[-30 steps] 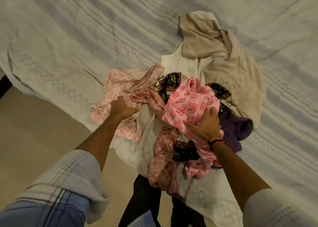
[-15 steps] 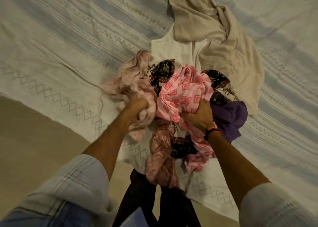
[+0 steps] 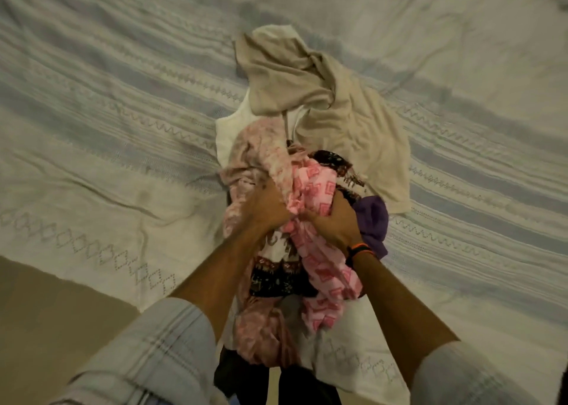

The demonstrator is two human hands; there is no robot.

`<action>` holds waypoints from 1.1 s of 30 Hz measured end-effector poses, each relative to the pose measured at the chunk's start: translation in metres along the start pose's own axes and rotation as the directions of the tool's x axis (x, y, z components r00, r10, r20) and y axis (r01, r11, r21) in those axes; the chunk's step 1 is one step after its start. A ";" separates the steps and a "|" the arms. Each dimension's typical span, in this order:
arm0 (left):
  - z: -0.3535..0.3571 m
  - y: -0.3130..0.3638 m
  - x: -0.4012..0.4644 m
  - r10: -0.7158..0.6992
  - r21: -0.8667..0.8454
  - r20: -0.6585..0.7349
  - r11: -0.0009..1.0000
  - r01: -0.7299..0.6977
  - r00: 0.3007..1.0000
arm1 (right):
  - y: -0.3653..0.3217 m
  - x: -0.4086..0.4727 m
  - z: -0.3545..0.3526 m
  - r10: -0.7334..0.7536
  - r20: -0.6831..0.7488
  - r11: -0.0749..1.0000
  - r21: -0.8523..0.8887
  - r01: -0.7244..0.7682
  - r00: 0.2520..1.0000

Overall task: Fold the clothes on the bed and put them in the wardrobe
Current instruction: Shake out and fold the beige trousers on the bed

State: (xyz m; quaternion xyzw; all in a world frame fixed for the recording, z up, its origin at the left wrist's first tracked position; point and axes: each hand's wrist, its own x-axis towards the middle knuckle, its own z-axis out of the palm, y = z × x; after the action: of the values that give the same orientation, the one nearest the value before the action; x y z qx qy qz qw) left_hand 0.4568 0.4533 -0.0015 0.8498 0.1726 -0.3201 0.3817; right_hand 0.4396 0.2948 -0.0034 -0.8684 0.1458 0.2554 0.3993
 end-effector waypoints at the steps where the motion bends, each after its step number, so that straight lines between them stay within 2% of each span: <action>1: 0.001 0.003 0.007 -0.022 -0.014 -0.039 1.000 0.022 0.999 | 0.000 0.009 -0.005 -0.009 -0.031 1.000 0.003 0.009 0.999; 4: 0.002 0.010 0.023 -0.033 -0.044 -0.177 0.999 0.026 0.984 | -0.006 0.038 -0.022 -0.045 -0.092 0.997 -0.065 0.039 0.995; 8: -0.005 0.025 0.057 0.065 0.151 -0.301 0.988 -0.020 0.952 | -0.020 0.089 -0.053 -0.100 -0.084 0.978 -0.193 0.083 0.991; 9: -0.009 0.028 0.068 0.086 0.177 -0.272 0.984 -0.039 0.958 | -0.023 0.104 -0.059 -0.111 -0.082 0.973 -0.211 0.092 0.990; 11: -0.018 0.034 0.094 0.073 0.193 -0.111 0.980 -0.051 0.991 | -0.026 0.137 -0.066 -0.121 -0.052 0.954 -0.282 0.101 0.991; 14: -0.023 0.027 0.122 0.064 0.264 0.060 0.961 -0.077 0.996 | -0.033 0.179 -0.066 -0.085 0.049 0.922 -0.374 0.098 0.995; 19: -0.011 0.007 0.141 0.116 0.308 0.070 0.942 -0.132 0.991 | -0.033 0.235 -0.046 0.013 0.192 0.905 -0.419 0.070 0.981; 22: -0.006 0.005 0.146 0.133 0.334 0.043 0.932 -0.140 0.990 | -0.036 0.247 -0.040 0.014 0.173 0.889 -0.452 0.067 0.985; 24: -0.006 0.005 0.148 0.138 0.341 0.040 0.929 -0.144 0.990 | -0.038 0.252 -0.042 -0.011 0.114 0.907 -0.417 0.057 0.993; 27: -0.007 0.004 0.148 0.133 0.321 0.046 0.937 -0.141 0.990 | -0.044 0.246 -0.054 0.020 0.076 0.968 -0.251 0.000 0.997; 30: -0.012 0.007 0.142 0.122 0.271 0.037 0.954 -0.127 0.992 | -0.055 0.221 -0.060 0.031 0.134 0.992 -0.124 -0.014 0.990; 33: -0.019 0.007 0.133 0.162 0.174 0.004 0.972 -0.161 0.987 | -0.060 0.183 -0.057 -0.043 0.214 0.997 -0.055 0.056 0.976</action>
State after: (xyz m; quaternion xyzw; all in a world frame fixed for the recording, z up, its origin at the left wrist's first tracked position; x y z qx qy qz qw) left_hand 0.5657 0.4694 -0.0781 0.8926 0.0762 -0.2974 0.3300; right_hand 0.6374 0.2803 -0.0370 -0.8512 0.0727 0.3411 0.3922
